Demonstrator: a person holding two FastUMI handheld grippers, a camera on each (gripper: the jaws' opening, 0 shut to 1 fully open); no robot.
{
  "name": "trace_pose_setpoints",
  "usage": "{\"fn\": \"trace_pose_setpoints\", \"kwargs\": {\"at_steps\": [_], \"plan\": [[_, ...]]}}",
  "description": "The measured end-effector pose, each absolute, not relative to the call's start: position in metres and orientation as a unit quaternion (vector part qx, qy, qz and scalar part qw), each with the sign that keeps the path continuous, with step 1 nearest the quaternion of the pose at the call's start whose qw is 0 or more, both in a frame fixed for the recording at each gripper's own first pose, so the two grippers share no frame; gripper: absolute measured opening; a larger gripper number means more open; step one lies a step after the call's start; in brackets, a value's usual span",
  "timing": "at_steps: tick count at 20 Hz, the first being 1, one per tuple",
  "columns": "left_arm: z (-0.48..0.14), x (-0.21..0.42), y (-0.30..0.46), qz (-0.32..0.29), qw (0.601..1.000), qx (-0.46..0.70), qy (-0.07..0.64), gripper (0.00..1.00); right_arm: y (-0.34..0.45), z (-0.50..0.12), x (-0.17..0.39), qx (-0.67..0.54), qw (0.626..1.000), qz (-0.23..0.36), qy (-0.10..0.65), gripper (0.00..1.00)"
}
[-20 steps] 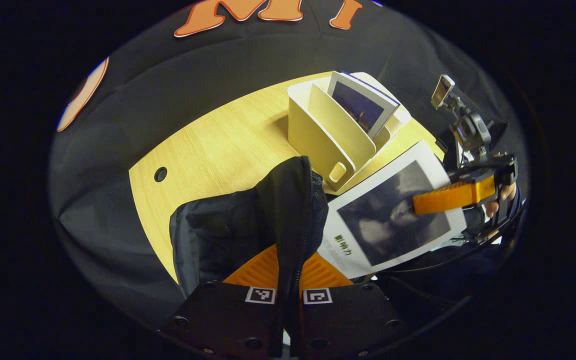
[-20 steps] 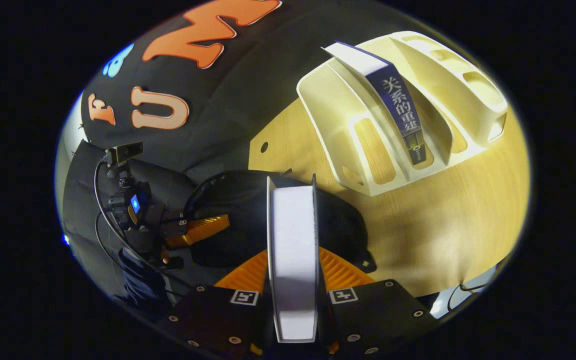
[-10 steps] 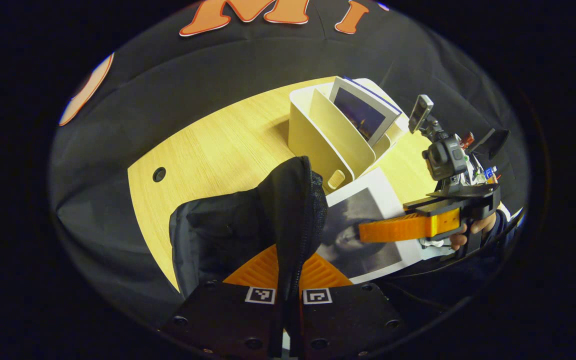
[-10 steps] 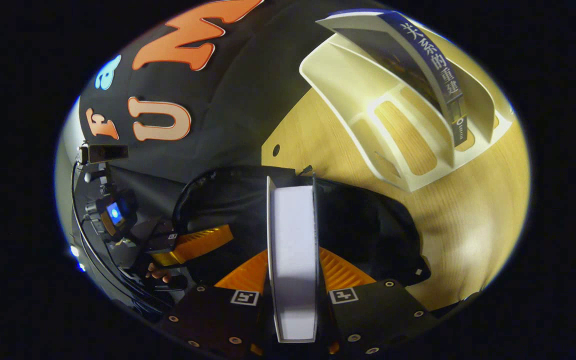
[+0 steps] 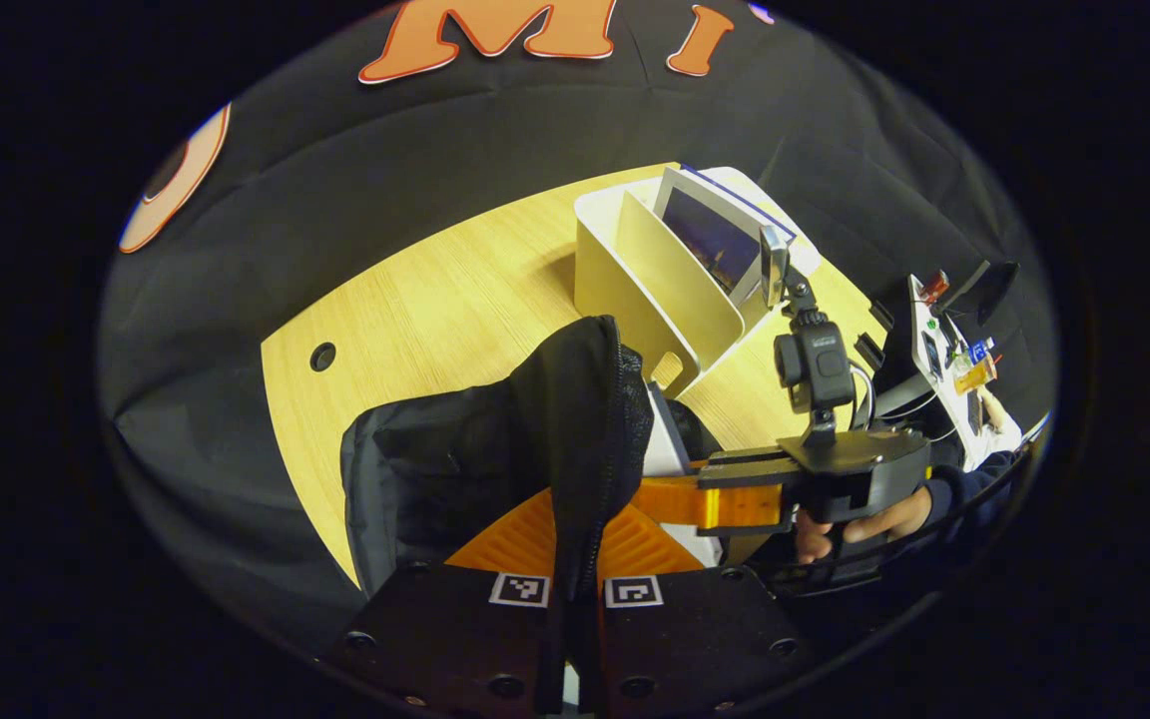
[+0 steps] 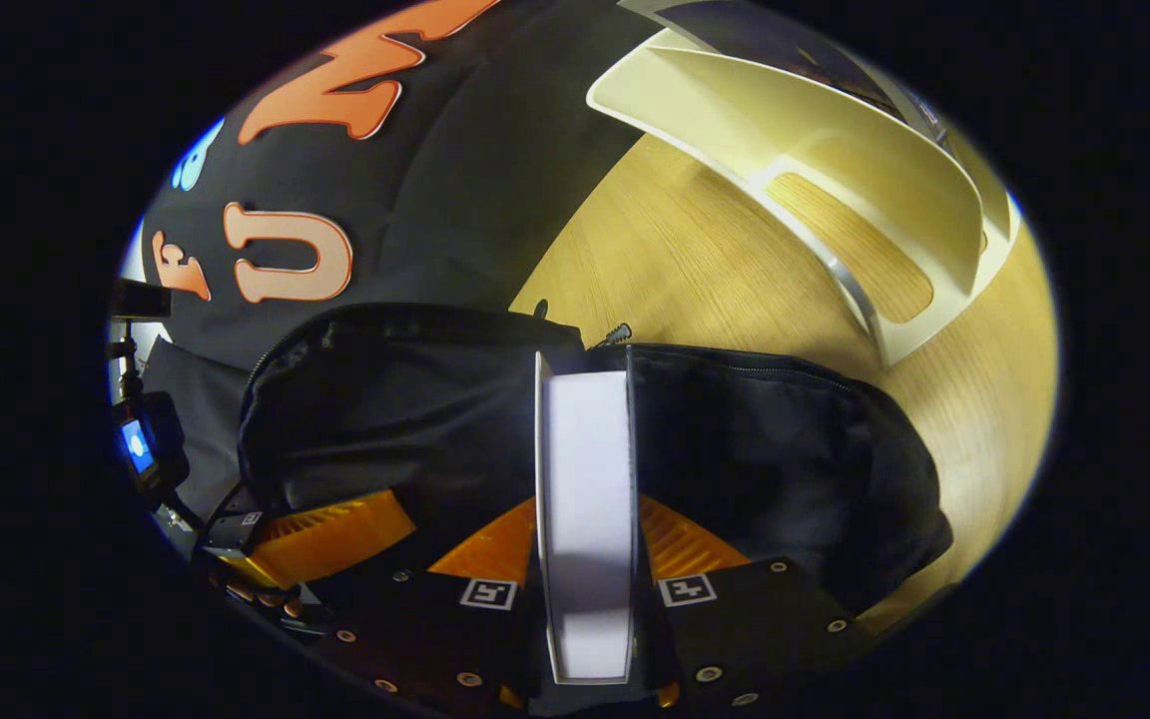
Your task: Open the schoolbag, grab two books from the bookshelf and put them into the schoolbag.
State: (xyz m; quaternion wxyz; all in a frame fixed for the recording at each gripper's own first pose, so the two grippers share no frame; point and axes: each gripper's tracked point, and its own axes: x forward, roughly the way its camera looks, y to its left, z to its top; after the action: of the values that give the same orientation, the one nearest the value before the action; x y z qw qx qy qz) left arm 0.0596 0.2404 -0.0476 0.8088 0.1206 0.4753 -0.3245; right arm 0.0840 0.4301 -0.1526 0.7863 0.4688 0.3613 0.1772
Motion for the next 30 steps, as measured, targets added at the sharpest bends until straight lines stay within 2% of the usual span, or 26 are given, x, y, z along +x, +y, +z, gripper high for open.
{"fn": "trace_pose_setpoints", "kwargs": {"at_steps": [2, 3, 4, 5, 6, 7, 9, 18, 25, 30], "plan": [[-0.054, 0.063, 0.238, -0.322, 0.81, 0.12, 0.475, 0.06, 0.439, -0.162, 0.073, 0.443, 0.787, 0.182, 0.387, 0.4], [-0.058, 0.064, 0.237, -0.32, 0.811, 0.114, 0.477, 0.06, 0.439, -0.169, 0.065, 0.419, 0.793, 0.182, 0.403, 0.45], [-0.06, 0.061, 0.239, -0.318, 0.811, 0.111, 0.478, 0.06, 0.441, -0.173, 0.057, 0.395, 0.799, 0.184, 0.415, 0.53], [-0.061, 0.059, 0.24, -0.316, 0.813, 0.11, 0.477, 0.06, 0.435, -0.173, 0.05, 0.374, 0.806, 0.184, 0.421, 0.75], [-0.061, 0.057, 0.241, -0.315, 0.814, 0.109, 0.476, 0.06, 0.429, -0.177, 0.045, 0.352, 0.811, 0.182, 0.429, 0.64], [-0.062, 0.056, 0.239, -0.312, 0.815, 0.109, 0.475, 0.06, 0.42, -0.18, 0.039, 0.335, 0.817, 0.177, 0.434, 0.88], [-0.063, 0.055, 0.237, -0.306, 0.82, 0.107, 0.471, 0.06, 0.398, -0.19, 0.027, 0.307, 0.824, 0.162, 0.448, 0.98], [-0.076, 0.046, 0.232, -0.274, 0.835, 0.086, 0.47, 0.06, 0.305, -0.171, 0.002, 0.196, 0.85, 0.142, 0.468, 0.98], [-0.079, 0.045, 0.232, -0.251, 0.839, 0.072, 0.477, 0.06, 0.237, -0.133, 0.014, 0.142, 0.866, 0.117, 0.465, 0.99], [-0.084, 0.047, 0.227, -0.242, 0.838, 0.064, 0.485, 0.06, 0.208, -0.105, 0.03, 0.108, 0.871, 0.122, 0.464, 0.99]]}}
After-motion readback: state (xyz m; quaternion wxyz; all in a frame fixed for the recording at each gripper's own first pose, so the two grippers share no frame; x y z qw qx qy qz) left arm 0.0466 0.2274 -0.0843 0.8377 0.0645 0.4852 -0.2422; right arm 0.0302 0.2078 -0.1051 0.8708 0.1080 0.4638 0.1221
